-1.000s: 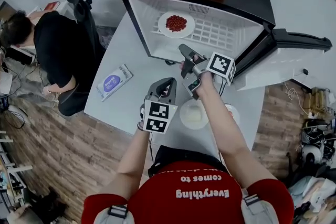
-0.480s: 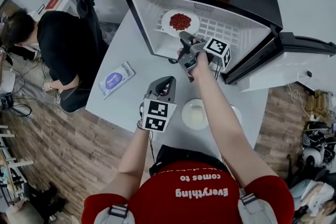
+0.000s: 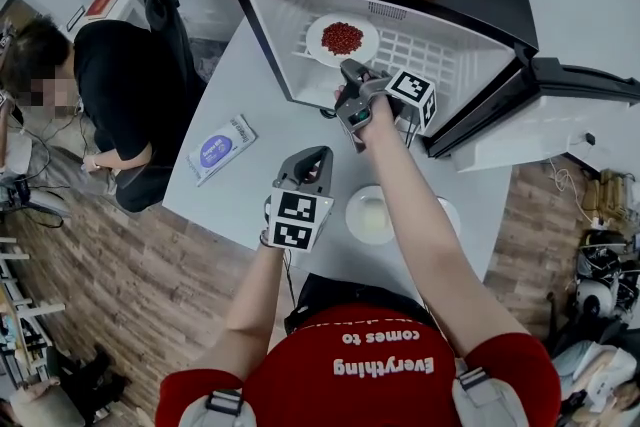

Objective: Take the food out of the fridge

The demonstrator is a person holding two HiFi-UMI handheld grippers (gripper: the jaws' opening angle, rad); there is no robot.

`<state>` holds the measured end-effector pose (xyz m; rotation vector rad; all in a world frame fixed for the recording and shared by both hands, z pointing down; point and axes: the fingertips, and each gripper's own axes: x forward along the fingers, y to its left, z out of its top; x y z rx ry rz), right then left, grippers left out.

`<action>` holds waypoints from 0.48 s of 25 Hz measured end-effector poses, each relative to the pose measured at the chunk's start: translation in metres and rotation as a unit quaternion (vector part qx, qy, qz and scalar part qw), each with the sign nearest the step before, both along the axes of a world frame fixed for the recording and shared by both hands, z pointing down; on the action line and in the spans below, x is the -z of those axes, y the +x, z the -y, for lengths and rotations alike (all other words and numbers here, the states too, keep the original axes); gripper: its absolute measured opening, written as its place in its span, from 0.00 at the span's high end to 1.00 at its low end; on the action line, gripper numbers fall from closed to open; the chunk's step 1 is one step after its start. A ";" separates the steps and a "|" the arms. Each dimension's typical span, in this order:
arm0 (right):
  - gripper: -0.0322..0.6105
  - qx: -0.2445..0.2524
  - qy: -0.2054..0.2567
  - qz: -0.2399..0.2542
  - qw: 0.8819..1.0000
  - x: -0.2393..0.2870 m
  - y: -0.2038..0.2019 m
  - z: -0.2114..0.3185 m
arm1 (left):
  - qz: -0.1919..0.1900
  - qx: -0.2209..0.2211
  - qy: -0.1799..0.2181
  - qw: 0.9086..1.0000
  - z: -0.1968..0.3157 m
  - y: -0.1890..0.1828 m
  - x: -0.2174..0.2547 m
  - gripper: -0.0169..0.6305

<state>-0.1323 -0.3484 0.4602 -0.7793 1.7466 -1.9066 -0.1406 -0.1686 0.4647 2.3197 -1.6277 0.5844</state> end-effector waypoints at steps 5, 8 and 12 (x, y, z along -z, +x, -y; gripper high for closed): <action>0.91 -0.007 0.012 0.011 1.000 0.004 0.010 -0.009 | -0.007 0.001 0.000 1.000 -0.003 0.000 0.001 0.97; 0.91 -0.021 0.028 0.002 0.999 0.002 0.019 -0.013 | -0.004 -0.005 -0.003 1.000 -0.003 0.003 -0.003 0.97; 0.89 -0.010 0.027 0.006 1.000 0.004 0.017 -0.011 | -0.005 -0.015 -0.006 1.000 -0.003 0.009 -0.005 0.97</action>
